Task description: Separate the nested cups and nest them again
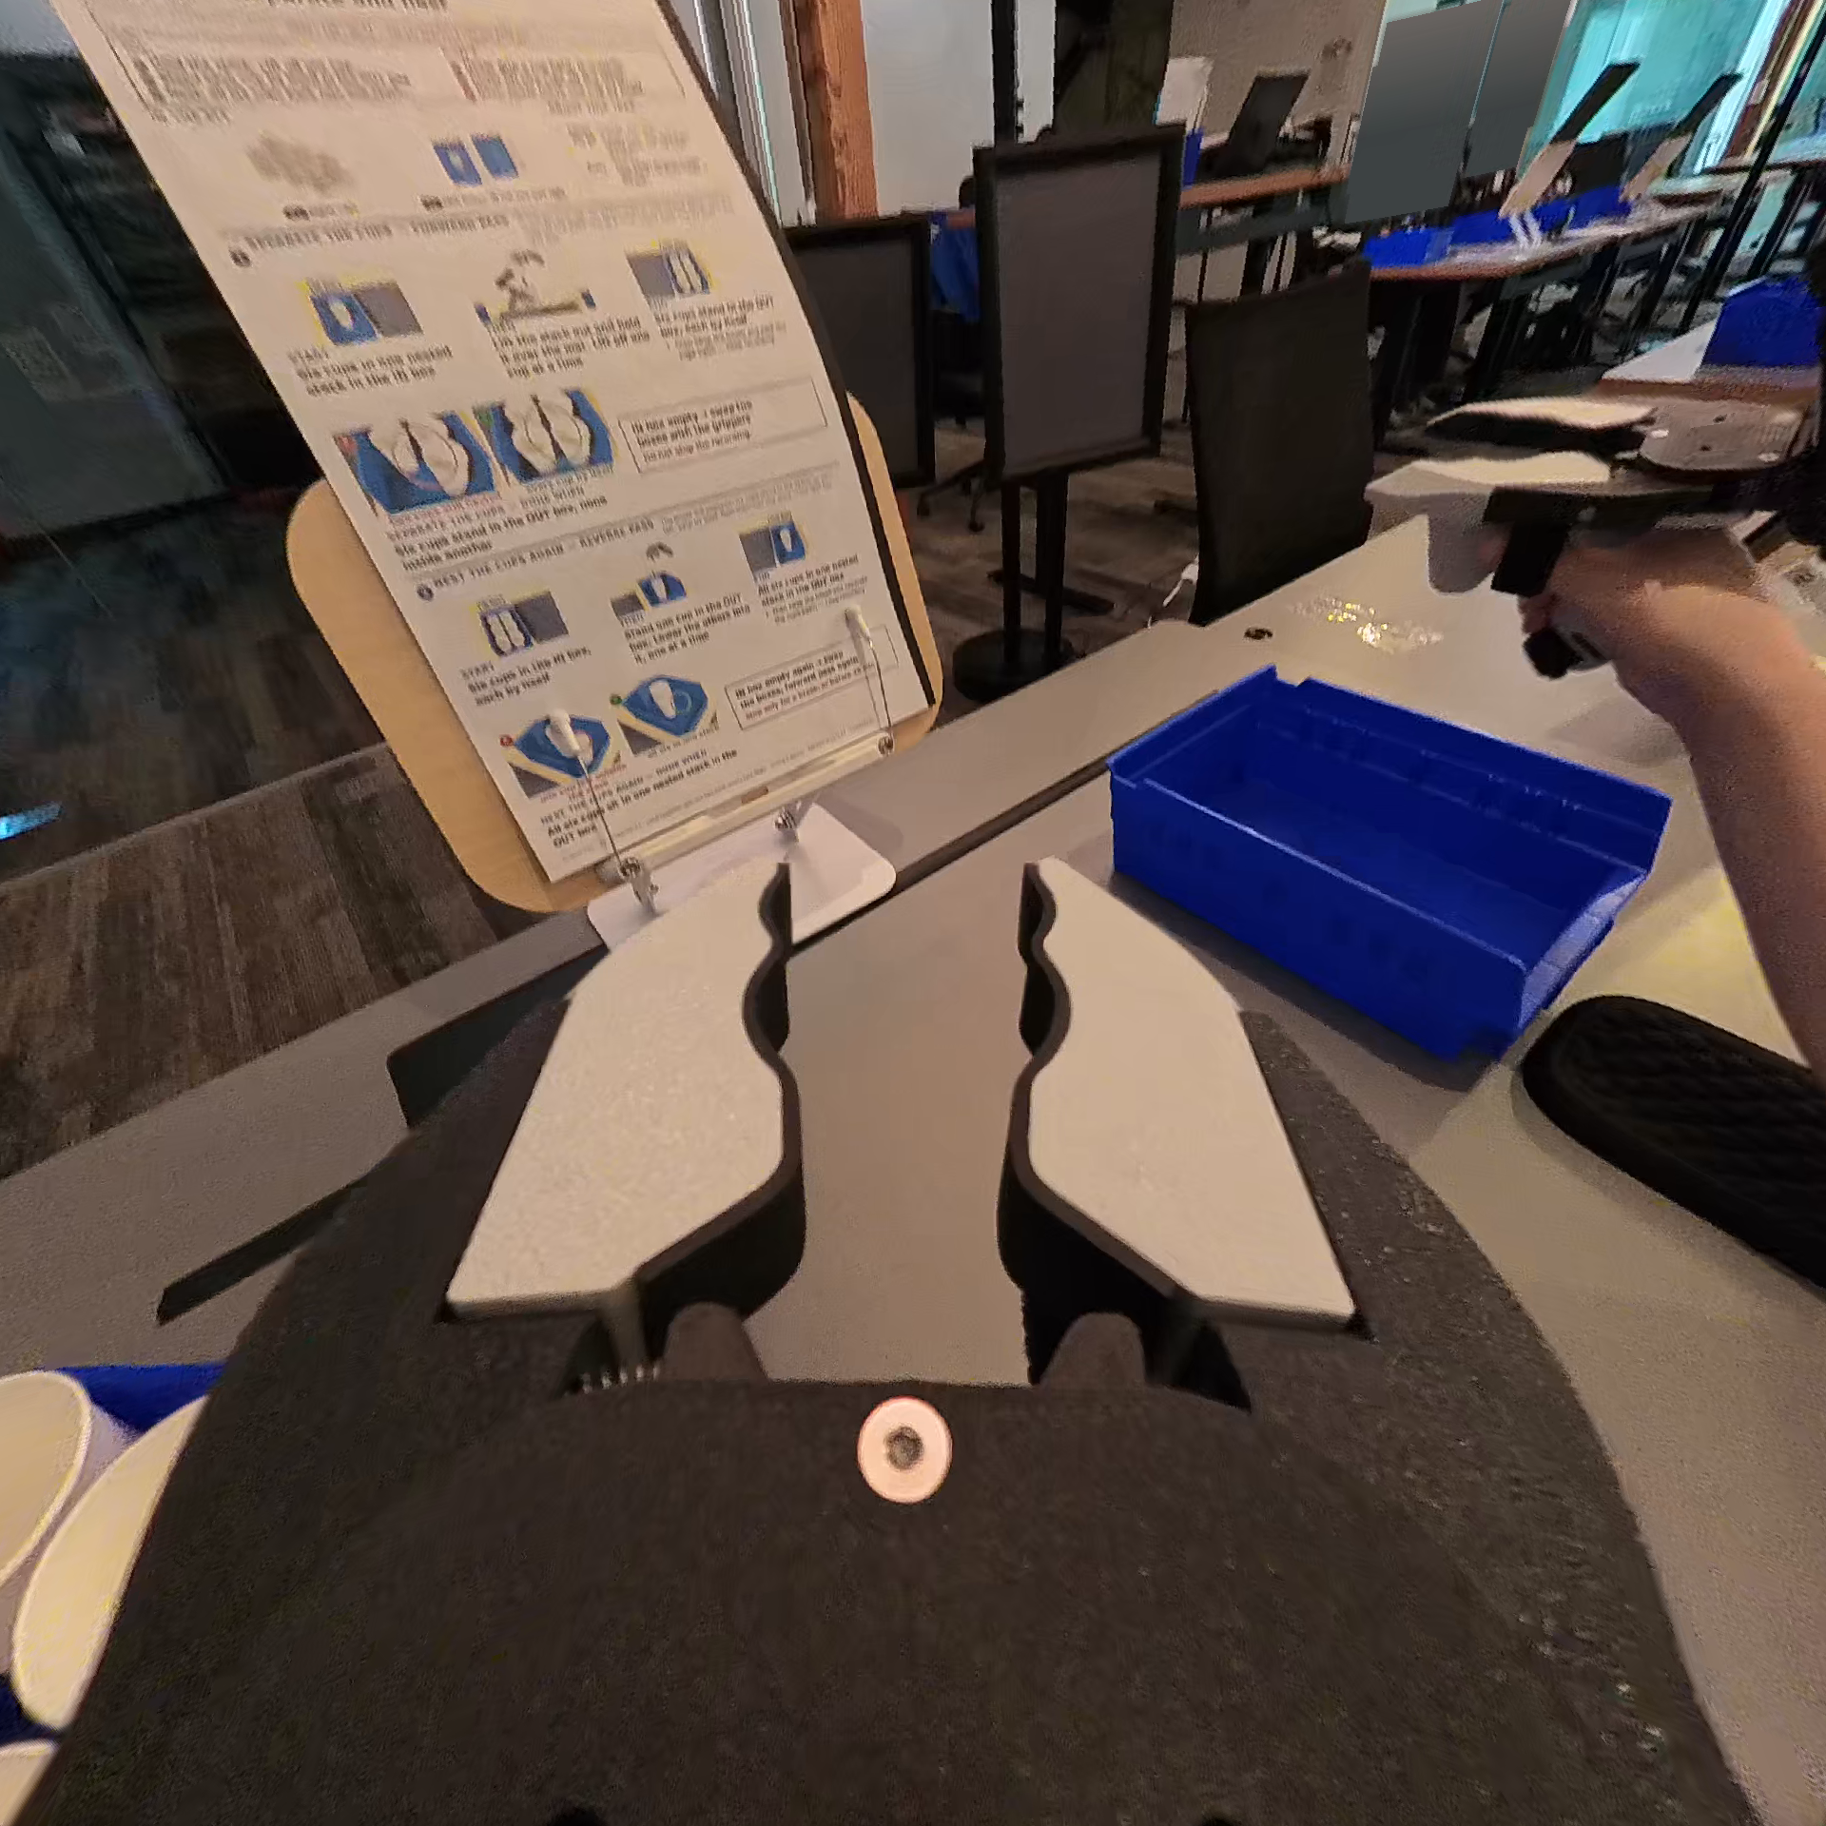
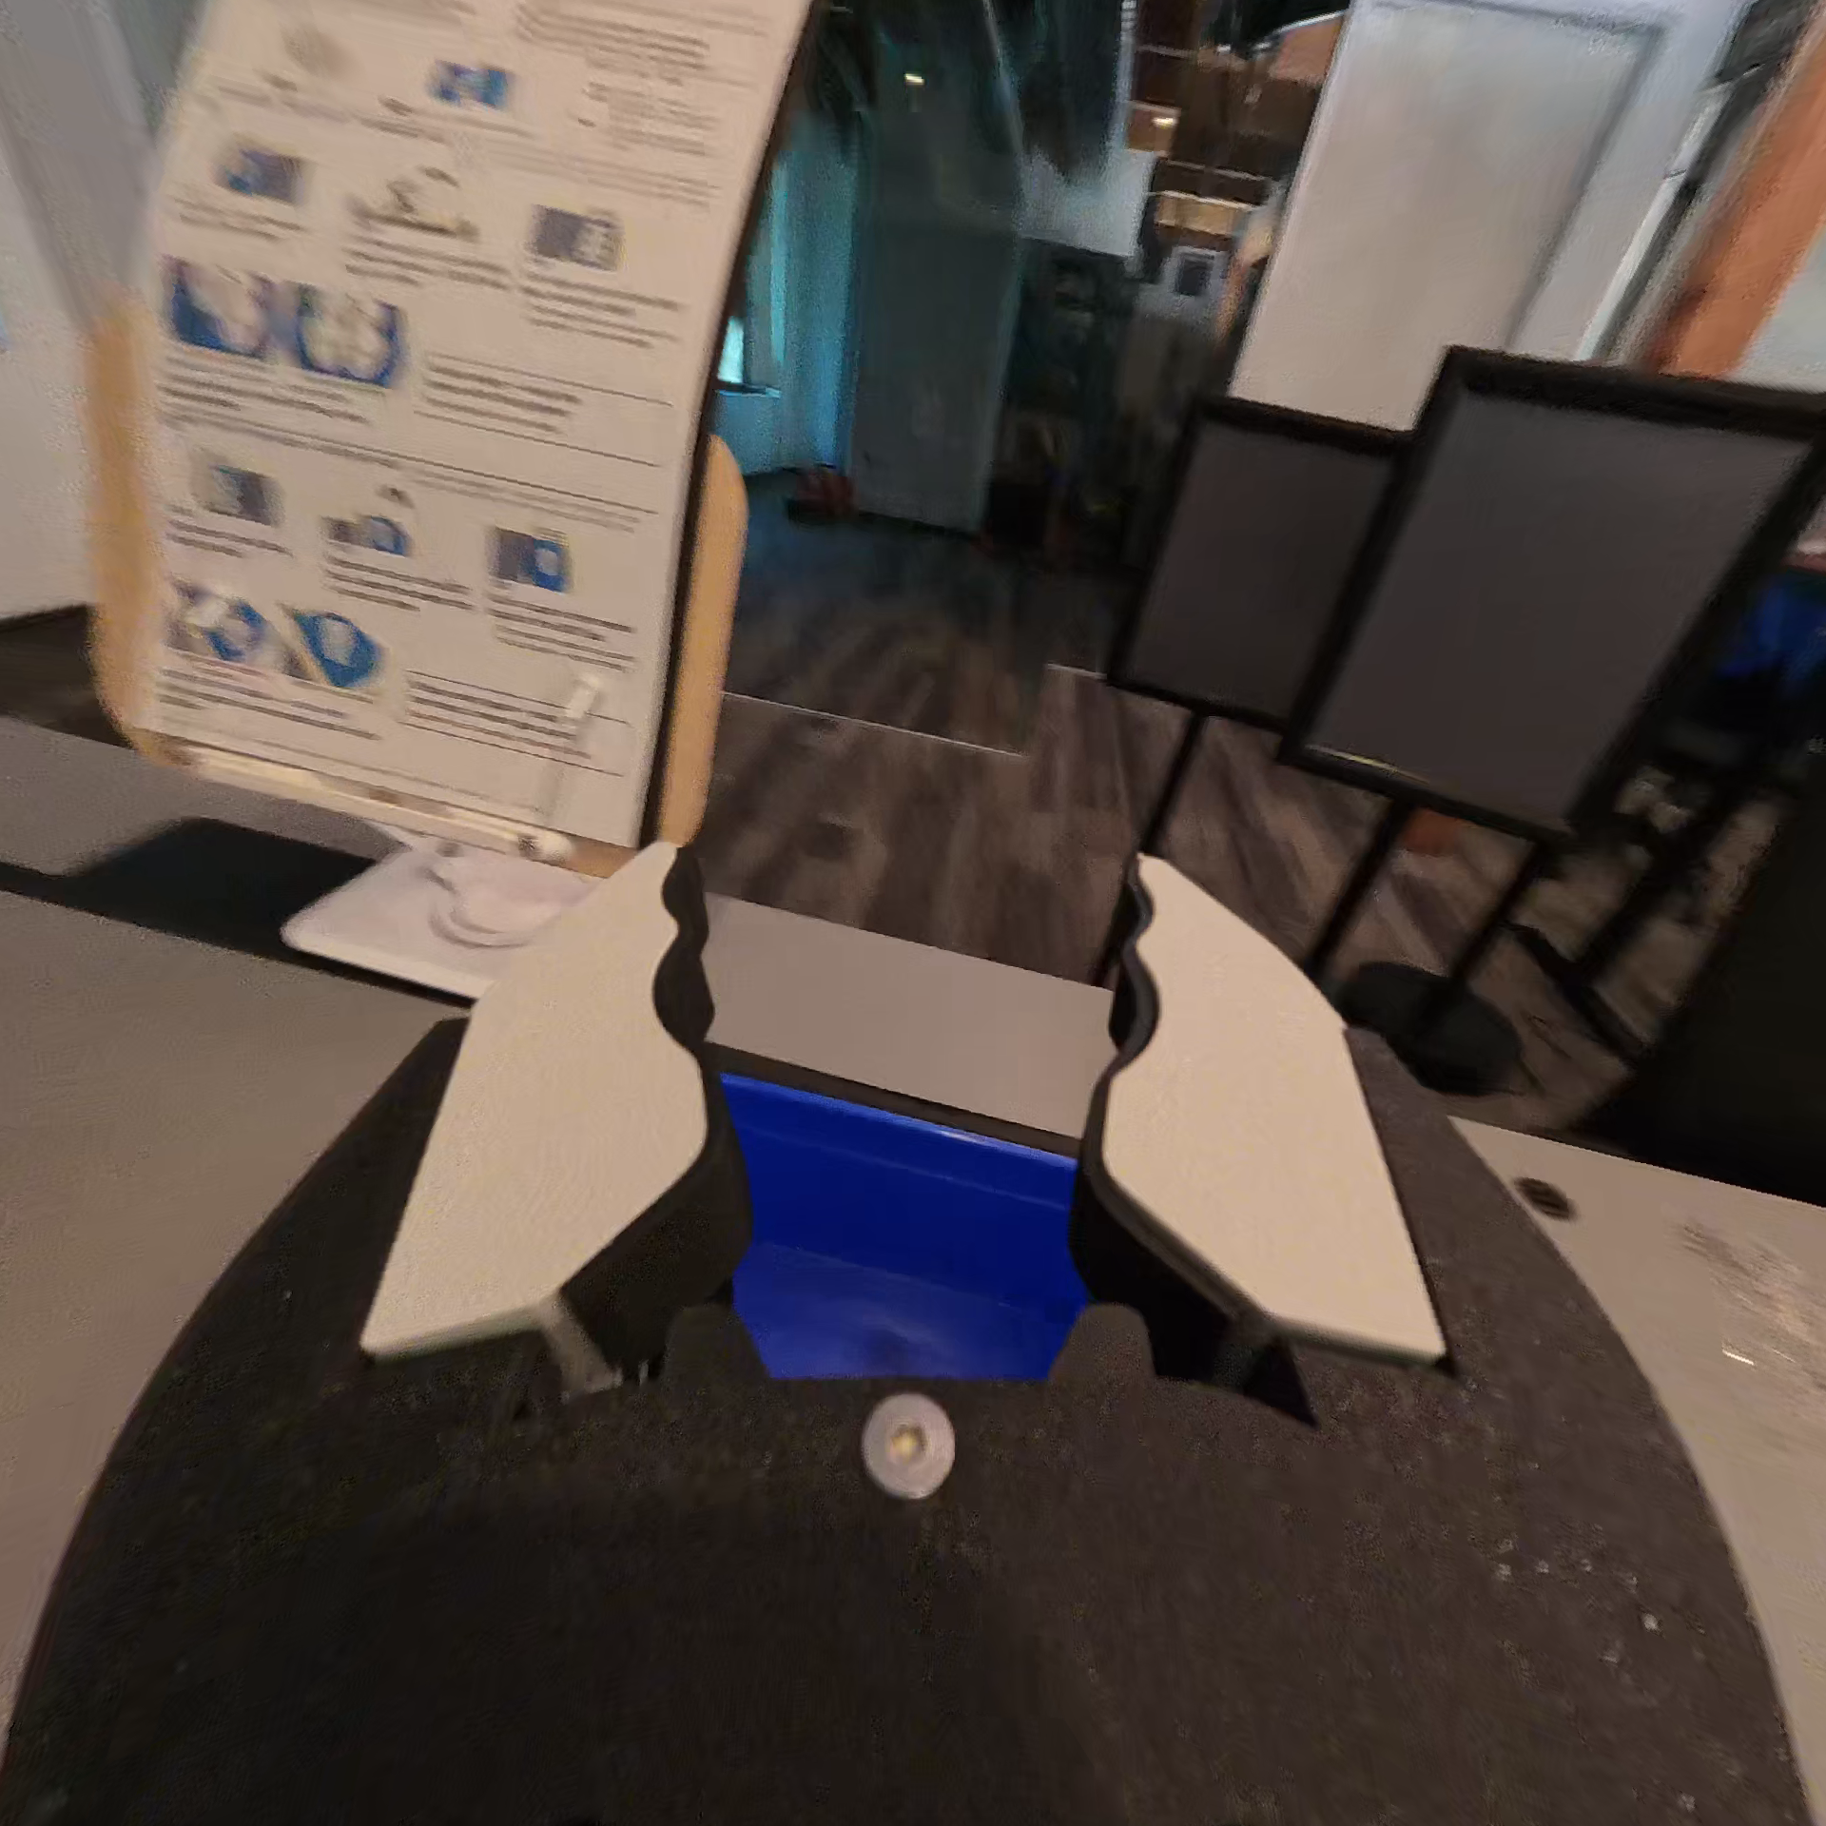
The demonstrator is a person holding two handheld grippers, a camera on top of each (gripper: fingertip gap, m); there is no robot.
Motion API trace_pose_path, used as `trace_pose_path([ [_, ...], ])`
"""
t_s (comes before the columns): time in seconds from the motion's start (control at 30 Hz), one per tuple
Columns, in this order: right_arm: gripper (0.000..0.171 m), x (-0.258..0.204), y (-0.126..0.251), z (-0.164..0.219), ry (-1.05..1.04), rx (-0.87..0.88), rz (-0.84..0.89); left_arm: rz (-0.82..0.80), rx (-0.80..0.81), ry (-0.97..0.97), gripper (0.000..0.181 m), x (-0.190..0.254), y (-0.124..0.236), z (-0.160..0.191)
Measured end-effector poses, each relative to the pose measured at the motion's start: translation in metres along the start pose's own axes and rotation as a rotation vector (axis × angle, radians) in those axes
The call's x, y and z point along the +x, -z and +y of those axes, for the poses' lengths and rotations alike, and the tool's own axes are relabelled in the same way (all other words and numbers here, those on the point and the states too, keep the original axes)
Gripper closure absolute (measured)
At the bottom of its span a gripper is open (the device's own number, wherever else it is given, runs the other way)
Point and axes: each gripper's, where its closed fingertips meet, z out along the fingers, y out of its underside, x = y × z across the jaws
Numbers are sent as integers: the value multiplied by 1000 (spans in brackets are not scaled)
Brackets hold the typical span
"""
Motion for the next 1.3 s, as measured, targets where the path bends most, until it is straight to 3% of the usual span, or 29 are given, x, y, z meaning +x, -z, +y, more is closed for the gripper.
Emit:
trace_pose_path([
  [0.13,117,-32,-7,-14,-59,51,-182,-54,47,3,138,-12,1,-4],
  [0.2,119,-28,-10,-8,-66,111,-129,-102,53,23,140,-18,7,-3],
  [0.27,137,-21,-16,5,23,168,-60,-196,31,30,139,-31,20,1],
  [0.33,137,-12,-25,30,142,12,-14,-350,-16,46,136,-52,40,11],
  [0.43,130,-4,-24,40,133,-64,-13,-631,-101,60,129,-93,85,48],
  [0.57,129,-9,-20,30,7,-38,-107,-903,-271,192,126,-144,156,134],
  [0.67,127,-11,-19,27,26,-56,-119,-897,-358,404,125,-171,179,193],
  [0.83,126,-22,-14,26,28,-55,-166,-734,-458,709,123,-173,174,253],
  [1.03,126,-24,-9,28,-4,-64,-194,-707,-467,694,120,-143,177,265],
  [1.17,126,-27,-8,26,2,-66,-207,-731,-601,646,119,-134,177,287],
  [1.3,127,-31,-7,25,12,-70,-223,-793,-676,577,131,-142,179,305],
])
